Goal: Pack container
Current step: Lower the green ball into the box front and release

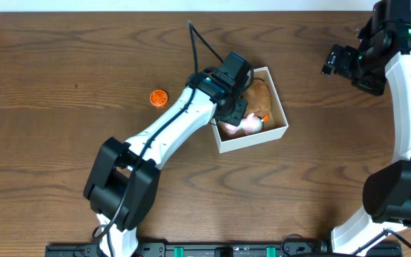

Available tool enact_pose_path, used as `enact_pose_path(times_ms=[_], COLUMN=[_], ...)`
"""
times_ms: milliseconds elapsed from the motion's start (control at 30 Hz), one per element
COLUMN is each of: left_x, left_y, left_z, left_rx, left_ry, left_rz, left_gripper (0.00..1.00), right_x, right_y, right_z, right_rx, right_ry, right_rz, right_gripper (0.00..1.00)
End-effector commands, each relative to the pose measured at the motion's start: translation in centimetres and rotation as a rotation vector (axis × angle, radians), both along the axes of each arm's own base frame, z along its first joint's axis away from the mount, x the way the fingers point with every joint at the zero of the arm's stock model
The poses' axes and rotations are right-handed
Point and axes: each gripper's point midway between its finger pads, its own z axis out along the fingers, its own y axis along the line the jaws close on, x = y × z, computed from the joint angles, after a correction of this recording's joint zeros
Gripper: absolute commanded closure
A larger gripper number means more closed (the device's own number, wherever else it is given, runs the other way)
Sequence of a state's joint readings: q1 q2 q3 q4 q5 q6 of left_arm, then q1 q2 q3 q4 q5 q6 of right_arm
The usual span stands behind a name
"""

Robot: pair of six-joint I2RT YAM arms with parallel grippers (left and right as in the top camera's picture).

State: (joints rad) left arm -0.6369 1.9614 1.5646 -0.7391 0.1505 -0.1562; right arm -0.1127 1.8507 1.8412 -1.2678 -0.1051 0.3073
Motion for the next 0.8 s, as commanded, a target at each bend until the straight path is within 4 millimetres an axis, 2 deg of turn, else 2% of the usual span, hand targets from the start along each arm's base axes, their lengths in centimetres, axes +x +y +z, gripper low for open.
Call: enact_pose_path(times_ms=[0,133,567,633,733,767], left_x=[0.0,0.0,-1.7,-1.6,-1.6,-1.5], left_y=[-0.1,0.0,1.2,1.2,1.2,1.2], left_z=[-0.3,-0.2,-0.8,-0.8,-0.7,-0.7], left_rx=[0.004,0.004,0.053,0.053,0.051,0.050], left_ry=[0.005,0.005,0.080,0.079,0.077,0.075], left_rz=[0.008,0.010,0.028,0.028,0.028,0.028], left_gripper=[0.49,0.37,0.39,0.34,0.19,0.18], right_x=[0.0,0.0,-0.1,-0.1,-0.1,-0.1], right_y=[0.4,0.4,0.4,0.5,0.4,0.5], right_z=[-0.5,-0.5,-0.5,-0.5,-0.5,-0.5], right_rx=[0.009,0.009,0.009,0.009,0.009,0.009], right_ry=[0.015,0.016,0.018,0.017,0.018,0.017], right_rz=[-0.003,-0.003,-0.003,-0.003,-0.003,-0.003], right_gripper=[0.01,0.01,0.01,0.01,0.01,0.01])
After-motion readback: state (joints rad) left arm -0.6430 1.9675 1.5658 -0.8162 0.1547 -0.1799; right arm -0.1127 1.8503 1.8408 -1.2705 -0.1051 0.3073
